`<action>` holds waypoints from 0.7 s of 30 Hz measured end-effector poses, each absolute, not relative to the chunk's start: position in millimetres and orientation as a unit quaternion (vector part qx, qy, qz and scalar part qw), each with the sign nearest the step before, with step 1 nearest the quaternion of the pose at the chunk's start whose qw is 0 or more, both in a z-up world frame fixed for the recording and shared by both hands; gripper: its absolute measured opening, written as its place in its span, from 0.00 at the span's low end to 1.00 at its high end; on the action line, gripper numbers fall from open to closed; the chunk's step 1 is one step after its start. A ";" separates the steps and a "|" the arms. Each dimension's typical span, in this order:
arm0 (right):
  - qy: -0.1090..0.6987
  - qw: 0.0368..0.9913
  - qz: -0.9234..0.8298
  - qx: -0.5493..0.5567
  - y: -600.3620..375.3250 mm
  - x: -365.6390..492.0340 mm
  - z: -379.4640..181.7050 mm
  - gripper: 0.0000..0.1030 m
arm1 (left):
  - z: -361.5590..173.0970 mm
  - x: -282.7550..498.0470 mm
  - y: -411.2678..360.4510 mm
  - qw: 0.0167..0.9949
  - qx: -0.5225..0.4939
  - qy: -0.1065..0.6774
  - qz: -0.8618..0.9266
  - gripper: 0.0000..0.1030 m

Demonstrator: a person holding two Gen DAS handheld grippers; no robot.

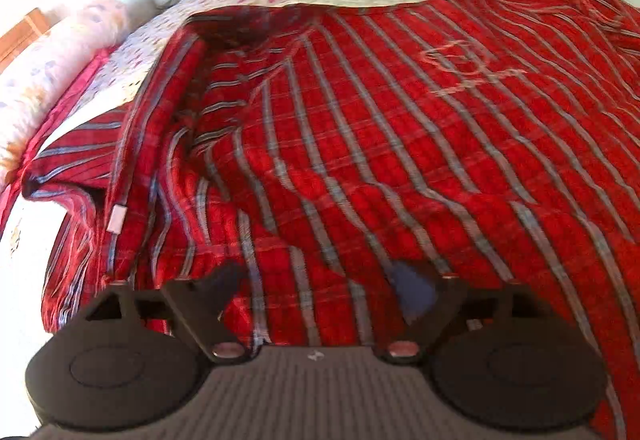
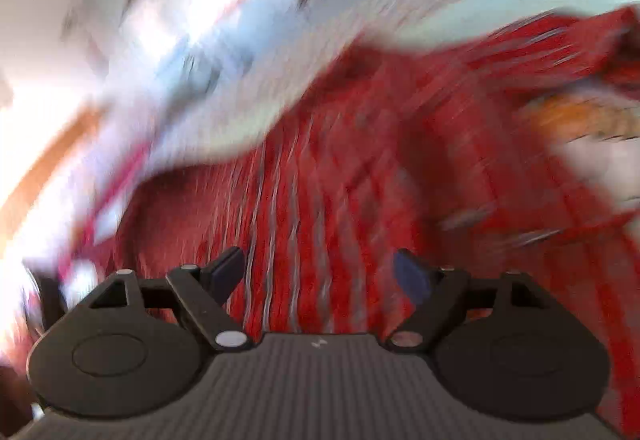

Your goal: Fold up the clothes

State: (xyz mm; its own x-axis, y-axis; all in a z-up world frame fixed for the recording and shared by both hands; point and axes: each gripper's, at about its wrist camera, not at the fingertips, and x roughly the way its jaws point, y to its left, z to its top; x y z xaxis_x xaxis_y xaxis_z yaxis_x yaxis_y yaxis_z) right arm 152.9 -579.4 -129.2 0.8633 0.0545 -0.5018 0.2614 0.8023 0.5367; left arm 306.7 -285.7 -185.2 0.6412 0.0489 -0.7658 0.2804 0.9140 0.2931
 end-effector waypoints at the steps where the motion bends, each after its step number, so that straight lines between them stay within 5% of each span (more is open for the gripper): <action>1: 0.249 0.912 -0.104 0.310 -594.6 144.3 -128.1 0.88 | -185.7 308.3 -282.6 0.885 0.188 0.422 -0.062 0.92; 5: 0.276 0.897 -0.210 0.273 -642.6 145.8 -145.4 0.88 | -187.5 314.3 -283.1 0.883 0.179 0.431 -0.049 1.00; 11: 0.317 0.889 -0.136 0.300 -673.9 178.8 -171.6 0.89 | -187.6 309.0 -298.0 0.880 0.216 0.421 -0.034 1.00; 14: 0.345 0.905 -0.108 0.225 -653.9 188.3 -173.4 0.87 | -186.4 305.4 -297.2 0.882 0.217 0.418 -0.024 1.00; 15: 0.357 0.909 -0.102 0.190 -645.8 191.0 -173.6 0.79 | -186.4 304.8 -296.6 0.883 0.215 0.418 -0.021 1.00; 17: 0.379 0.913 -0.088 0.119 -629.6 196.5 -174.1 0.45 | -186.6 304.1 -297.1 0.883 0.217 0.416 -0.017 1.00; 18: 0.388 0.912 -0.089 0.101 -629.9 197.3 -171.9 0.18 | -186.6 303.9 -298.1 0.882 0.221 0.415 -0.016 1.00; 19: 0.395 0.909 -0.095 0.094 -634.8 197.0 -168.1 0.04 | -186.7 303.8 -300.4 0.881 0.232 0.413 -0.017 1.00; 21: 0.398 0.907 -0.129 0.043 -645.2 195.0 -157.5 0.04 | -187.4 302.1 -307.9 0.876 0.264 0.404 -0.018 1.00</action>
State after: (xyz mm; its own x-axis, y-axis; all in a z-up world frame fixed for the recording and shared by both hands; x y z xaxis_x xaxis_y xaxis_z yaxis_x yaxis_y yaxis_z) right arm 195.0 -645.2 -157.5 0.6505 -0.1991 -0.7329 0.2677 0.9632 -0.0240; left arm 302.1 -307.9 -187.4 0.6734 0.1810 -0.7168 0.2446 0.8604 0.4470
